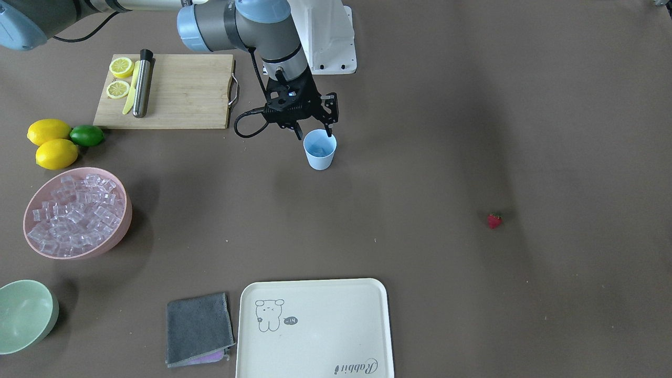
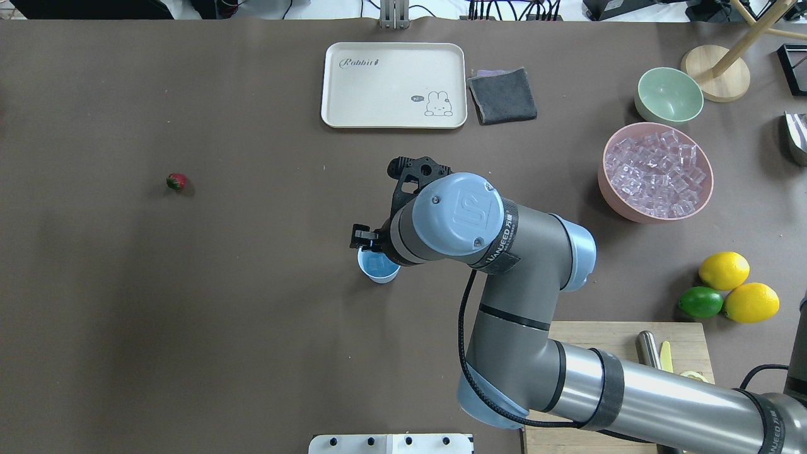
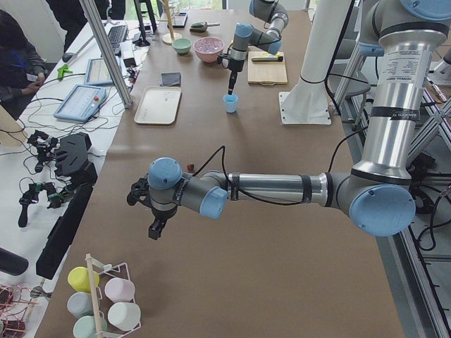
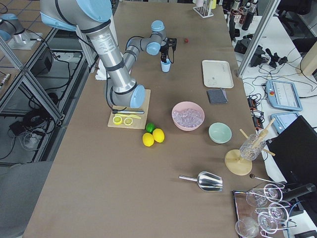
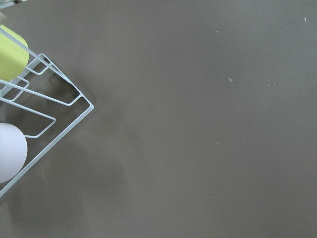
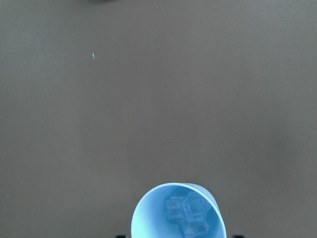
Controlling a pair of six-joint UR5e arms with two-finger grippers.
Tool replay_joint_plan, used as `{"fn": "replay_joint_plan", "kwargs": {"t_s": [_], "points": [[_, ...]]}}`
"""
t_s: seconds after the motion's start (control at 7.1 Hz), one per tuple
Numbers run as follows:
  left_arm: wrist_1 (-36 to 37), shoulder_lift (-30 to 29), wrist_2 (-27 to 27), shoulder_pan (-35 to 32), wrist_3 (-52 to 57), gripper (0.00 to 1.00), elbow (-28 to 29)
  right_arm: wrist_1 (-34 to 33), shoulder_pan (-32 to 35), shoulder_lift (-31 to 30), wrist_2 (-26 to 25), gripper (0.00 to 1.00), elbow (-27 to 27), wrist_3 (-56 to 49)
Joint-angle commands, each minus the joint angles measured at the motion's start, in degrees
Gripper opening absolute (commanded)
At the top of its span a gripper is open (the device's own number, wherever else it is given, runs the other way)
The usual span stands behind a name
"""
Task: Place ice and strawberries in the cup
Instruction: 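Open the right gripper to drop the ice cube into the cup, then raise the right gripper back toward the ice bowl while the left gripper grasps the strawberry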
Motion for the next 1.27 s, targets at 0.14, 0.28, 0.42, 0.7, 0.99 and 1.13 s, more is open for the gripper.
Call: {"fn": "replay_joint_plan", "kwargs": {"t_s": [0.14,0.28,0.42,0.7,0.99,1.13], "points": [[-2.3,-2.8,0.0,5.0,-0.5,0.98,-3.6,-1.2,6.9,-7.4,-0.2,1.0,8.9,-2.8],[-5.6,-3.1,0.0,6.1,-8.7,0.98,-7.6,-0.1,7.6,-12.8,-0.1,1.0,14.6,-13.1],[-5.7,-3.4,0.3,10.8,-23.8,0.98,-12.0,4.4,10.2,-16.9,0.0,1.0,15.7,-17.5],[-7.2,-2.6,3.4,20.4,-33.0,0.98,-18.8,4.7,14.3,-20.0,6.2,1.0,13.1,-17.6],[-8.8,0.0,22.4,33.6,-42.8,0.98,-23.3,6.0,18.3,-19.9,8.6,1.0,10.6,-17.6],[-9.1,0.0,27.3,38.3,-45.3,0.98,-22.7,7.0,19.1,-20.9,8.7,1.0,10.6,-16.8]]}}
